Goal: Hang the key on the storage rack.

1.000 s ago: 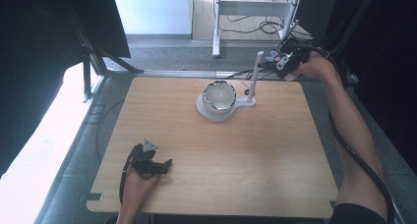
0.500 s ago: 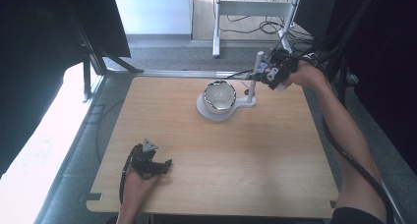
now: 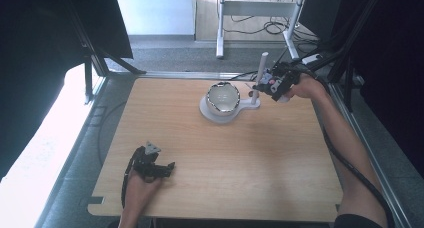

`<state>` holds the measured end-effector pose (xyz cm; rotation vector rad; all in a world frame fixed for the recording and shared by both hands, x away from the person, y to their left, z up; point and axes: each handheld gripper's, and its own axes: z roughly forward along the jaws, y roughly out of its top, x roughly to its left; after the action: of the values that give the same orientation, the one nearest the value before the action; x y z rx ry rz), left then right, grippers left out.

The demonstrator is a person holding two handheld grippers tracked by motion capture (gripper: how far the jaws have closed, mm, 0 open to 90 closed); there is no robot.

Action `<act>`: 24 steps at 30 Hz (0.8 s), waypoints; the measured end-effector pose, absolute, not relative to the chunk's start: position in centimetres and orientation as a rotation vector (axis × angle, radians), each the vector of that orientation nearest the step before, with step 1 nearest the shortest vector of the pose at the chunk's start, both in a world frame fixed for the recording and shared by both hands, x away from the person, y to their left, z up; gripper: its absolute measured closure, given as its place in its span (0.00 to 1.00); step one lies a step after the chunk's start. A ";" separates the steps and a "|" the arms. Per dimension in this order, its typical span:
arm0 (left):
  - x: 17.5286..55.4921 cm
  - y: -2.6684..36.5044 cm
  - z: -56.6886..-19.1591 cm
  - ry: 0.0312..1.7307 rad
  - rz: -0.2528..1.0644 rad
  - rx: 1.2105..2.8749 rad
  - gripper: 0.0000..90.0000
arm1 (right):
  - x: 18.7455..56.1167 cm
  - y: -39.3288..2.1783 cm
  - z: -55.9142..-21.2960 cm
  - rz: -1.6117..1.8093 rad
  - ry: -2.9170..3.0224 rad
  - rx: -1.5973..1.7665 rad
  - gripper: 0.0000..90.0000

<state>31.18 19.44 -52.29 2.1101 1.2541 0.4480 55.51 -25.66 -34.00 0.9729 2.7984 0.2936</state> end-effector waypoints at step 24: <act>31.2 19.5 -52.3 1.254 0.447 2.113 0.05 | 56.5 -24.9 -39.3 0.372 2.696 0.991 0.41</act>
<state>31.17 19.46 -52.27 2.1131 1.2538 0.4471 56.55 -24.92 -39.28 0.9906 2.6959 0.3722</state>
